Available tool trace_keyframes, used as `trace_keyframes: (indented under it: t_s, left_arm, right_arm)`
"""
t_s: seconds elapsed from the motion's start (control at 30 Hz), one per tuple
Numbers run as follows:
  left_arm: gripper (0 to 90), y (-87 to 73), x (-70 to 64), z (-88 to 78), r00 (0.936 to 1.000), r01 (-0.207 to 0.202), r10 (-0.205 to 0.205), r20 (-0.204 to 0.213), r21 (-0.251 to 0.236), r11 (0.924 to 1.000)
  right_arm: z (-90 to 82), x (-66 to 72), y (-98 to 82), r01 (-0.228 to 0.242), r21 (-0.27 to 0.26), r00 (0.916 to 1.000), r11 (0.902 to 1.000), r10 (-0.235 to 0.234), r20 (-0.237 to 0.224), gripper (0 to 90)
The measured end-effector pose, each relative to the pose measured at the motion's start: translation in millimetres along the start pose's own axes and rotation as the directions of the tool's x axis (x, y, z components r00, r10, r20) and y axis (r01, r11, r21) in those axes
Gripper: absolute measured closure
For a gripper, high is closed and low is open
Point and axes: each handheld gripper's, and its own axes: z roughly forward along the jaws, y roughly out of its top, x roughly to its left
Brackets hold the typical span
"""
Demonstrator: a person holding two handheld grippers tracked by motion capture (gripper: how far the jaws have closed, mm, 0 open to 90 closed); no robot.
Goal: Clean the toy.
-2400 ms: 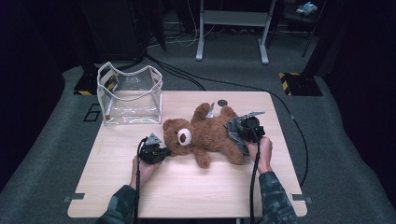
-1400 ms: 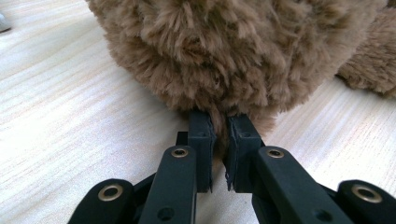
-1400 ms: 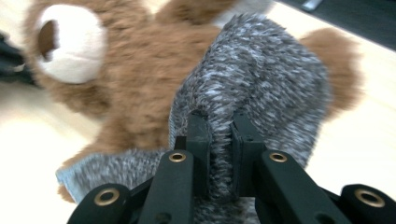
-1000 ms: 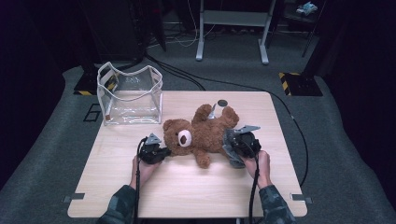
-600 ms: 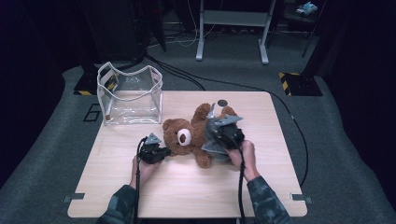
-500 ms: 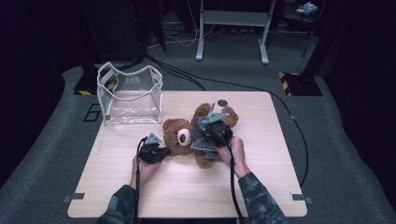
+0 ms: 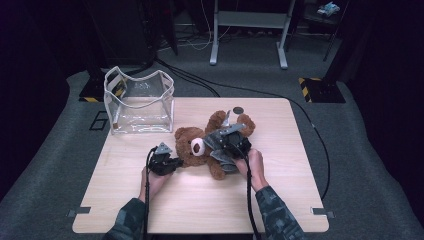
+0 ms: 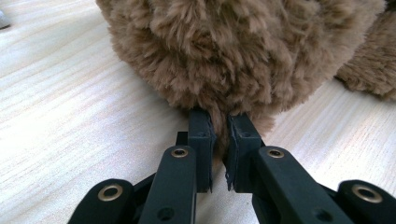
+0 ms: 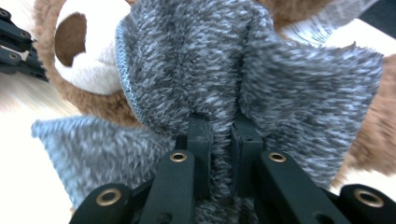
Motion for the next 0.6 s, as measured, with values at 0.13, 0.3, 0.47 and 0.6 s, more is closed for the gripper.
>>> trace_keyframes:
  t_s: [0.13,0.3,0.47,0.6]
  left_arm:
    - [81.8,0.0,0.9,-0.2,0.9999,0.010,-0.010,0.006,0.001,1.0000]
    - [81.3,0.3,2.4,-0.7,0.9998,0.012,-0.012,0.018,0.006,0.9999]
    - [81.3,0.1,3.3,-0.7,0.9996,0.024,-0.024,0.014,0.006,0.9997]
    - [81.3,0.3,5.2,-0.4,0.9991,0.038,-0.038,0.016,-0.001,0.9993]
  right_arm:
    - [-8.4,10.9,2.1,0.007,-0.035,0.9988,0.9994,-0.009,-0.048,81.1]
    - [-2.9,41.8,10.6,0.064,-0.051,0.9853,0.9967,-0.071,-0.156,81.1]
    - [19.5,69.2,14.4,0.154,-0.002,0.9696,0.9881,-0.151,-0.192,80.7]
    - [33.8,67.8,5.4,0.163,0.055,0.9697,0.9851,-0.150,-0.193,81.0]
